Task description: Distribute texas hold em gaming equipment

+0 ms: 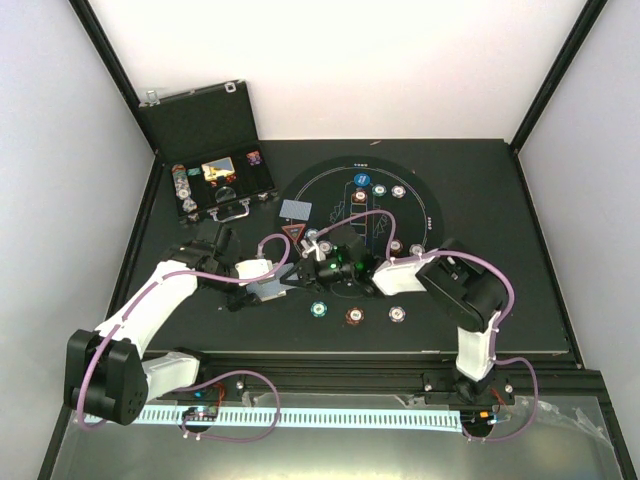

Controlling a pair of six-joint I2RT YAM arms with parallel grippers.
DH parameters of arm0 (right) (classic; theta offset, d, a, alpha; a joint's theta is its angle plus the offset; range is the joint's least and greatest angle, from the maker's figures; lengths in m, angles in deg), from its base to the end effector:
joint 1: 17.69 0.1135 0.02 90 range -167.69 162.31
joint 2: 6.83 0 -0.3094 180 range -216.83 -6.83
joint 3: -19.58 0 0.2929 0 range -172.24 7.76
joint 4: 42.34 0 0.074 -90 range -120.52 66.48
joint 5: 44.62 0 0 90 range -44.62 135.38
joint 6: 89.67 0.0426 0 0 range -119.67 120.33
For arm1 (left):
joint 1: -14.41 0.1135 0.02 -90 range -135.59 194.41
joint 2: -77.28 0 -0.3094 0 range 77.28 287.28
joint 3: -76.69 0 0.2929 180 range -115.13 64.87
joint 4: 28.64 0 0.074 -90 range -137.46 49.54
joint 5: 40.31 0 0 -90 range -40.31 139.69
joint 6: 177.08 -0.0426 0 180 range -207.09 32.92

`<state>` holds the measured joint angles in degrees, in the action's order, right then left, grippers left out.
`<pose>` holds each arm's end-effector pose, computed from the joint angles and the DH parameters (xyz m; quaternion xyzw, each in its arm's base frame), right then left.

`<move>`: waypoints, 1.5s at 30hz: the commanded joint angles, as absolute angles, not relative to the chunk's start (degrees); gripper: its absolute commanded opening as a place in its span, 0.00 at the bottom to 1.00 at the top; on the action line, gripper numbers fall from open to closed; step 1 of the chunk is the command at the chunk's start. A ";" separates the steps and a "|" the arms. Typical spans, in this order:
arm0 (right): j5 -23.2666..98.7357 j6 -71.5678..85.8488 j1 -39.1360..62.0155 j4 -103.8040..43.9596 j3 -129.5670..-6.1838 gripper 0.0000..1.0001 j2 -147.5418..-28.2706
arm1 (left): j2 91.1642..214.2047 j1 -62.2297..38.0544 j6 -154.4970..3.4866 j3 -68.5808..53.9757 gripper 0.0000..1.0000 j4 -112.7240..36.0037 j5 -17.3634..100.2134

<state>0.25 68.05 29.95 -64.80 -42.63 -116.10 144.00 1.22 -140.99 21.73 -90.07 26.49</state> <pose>0.2582 0.3279 0.1478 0.0687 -0.8013 -0.5942 0.0062 0.2076 -0.0659 0.2297 0.5601 0.7914 -0.1367 0.2034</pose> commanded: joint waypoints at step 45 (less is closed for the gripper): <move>1.94 44.01 -9.94 -20.40 -91.68 0.01 -139.69 | 144.27 1.49 -139.76 19.59 0.02 -90.47 25.67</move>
<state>-1.19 44.01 -9.70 -26.11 -84.62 -133.76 144.04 1.22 -140.67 21.73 -90.09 26.51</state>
